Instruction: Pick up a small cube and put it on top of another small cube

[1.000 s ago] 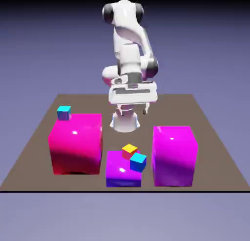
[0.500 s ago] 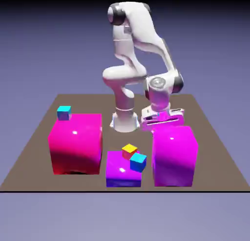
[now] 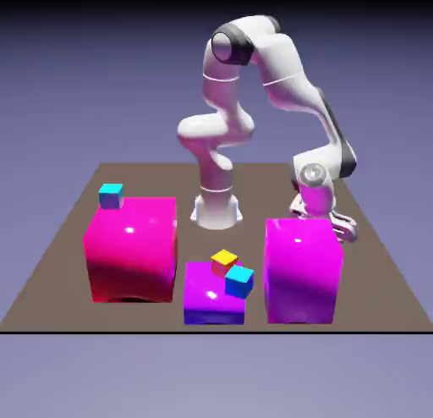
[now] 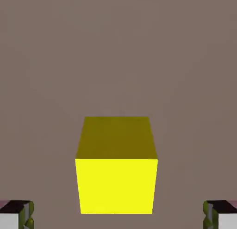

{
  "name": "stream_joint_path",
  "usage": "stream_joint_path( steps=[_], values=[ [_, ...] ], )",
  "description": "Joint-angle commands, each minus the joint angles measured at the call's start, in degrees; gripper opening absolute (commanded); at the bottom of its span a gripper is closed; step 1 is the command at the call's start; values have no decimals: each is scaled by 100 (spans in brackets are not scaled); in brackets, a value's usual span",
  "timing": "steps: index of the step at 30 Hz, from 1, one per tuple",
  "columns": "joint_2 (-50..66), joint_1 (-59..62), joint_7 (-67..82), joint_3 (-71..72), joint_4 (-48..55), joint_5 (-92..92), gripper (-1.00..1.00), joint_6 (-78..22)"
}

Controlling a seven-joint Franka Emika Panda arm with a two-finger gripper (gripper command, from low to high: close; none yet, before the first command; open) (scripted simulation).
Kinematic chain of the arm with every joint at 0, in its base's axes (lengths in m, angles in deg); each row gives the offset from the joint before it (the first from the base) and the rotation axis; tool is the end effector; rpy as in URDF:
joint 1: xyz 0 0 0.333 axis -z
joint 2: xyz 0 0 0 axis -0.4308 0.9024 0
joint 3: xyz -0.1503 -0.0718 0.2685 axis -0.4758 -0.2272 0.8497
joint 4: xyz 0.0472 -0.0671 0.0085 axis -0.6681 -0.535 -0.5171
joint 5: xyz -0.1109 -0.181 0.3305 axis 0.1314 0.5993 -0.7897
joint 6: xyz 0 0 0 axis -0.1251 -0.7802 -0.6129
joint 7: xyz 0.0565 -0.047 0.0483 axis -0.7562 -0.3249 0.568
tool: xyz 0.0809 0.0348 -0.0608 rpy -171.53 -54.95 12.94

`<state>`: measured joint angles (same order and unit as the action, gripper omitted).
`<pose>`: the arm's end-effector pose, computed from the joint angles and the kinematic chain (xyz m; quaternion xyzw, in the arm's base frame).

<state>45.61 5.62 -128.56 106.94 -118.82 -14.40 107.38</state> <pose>0.2764 0.3046 0.1643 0.7166 -0.6501 -0.2524 0.0115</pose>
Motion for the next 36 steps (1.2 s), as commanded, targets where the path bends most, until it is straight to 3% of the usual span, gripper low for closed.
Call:
stream_joint_path(
  steps=[1, 6, 7, 15, 25, 31, 36],
  values=[
    [208, -29, 85, 30, 49, -76, 0, 170],
    [1147, -161, 470, 166, 272, -418, 0, 941],
    [1147, -161, 470, 166, 272, -418, -100, 941],
    [-196, 55, -23, 69, 47, 68, -100, -152],
    [-2, 1337, 884, 952, 2114, 803, -100, -1003],
    [97, 2582, 1140, 660, 3357, 1832, -100, -2320],
    [103, 3435, 887, -333, 3681, 2754, -100, -3564]
  ],
)
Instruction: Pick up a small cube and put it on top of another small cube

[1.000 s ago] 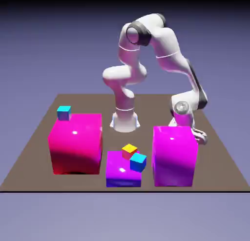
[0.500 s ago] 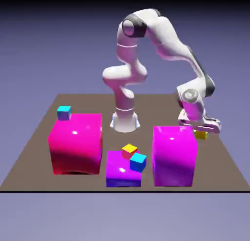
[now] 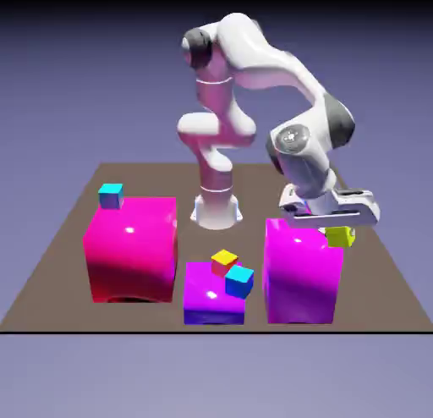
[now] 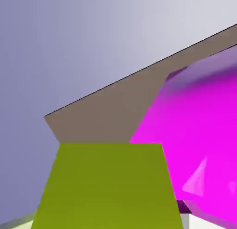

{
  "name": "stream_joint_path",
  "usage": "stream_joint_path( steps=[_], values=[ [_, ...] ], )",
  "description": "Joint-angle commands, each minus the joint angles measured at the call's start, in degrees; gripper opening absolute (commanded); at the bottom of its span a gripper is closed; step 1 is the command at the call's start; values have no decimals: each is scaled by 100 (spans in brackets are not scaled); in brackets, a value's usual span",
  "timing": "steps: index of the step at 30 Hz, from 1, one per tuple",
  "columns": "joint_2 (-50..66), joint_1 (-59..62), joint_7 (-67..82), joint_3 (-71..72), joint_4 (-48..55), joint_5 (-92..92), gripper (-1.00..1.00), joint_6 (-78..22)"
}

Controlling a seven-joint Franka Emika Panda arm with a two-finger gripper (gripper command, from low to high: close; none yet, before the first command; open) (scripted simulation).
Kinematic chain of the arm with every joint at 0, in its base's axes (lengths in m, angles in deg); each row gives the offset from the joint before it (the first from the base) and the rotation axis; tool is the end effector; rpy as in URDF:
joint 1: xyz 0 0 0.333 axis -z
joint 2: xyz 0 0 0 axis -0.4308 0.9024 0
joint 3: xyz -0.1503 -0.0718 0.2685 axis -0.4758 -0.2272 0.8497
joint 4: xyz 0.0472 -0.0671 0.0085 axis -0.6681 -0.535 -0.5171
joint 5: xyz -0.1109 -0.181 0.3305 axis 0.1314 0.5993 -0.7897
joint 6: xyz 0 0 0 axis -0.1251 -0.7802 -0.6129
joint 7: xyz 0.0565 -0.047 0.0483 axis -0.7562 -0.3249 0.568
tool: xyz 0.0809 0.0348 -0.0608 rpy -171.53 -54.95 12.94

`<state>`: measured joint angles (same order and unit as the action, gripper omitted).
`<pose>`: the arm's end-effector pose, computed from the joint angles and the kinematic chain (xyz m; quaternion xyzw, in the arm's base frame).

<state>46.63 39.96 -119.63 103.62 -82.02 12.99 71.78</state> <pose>0.5717 0.1195 0.3518 -0.7528 0.6123 0.2246 0.0893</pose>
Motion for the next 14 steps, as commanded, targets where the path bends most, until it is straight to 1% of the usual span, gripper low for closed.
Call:
stream_joint_path(
  steps=[1, 5, 6, 10, 11, 12, 14],
  values=[
    [-1, 152, -66, -203, 39, 186, -100, -236],
    [-55, 227, -464, -984, -394, 457, -100, -642],
    [-55, 227, -465, -984, -394, 457, -100, -642],
    [294, 84, -363, -919, -982, 369, -100, 312],
    [295, 84, -363, -919, -983, 369, 100, 312],
    [295, 84, -363, -919, -983, 369, 100, 312],
    [112, 159, -416, -953, -676, 415, 100, -186]
  ],
)
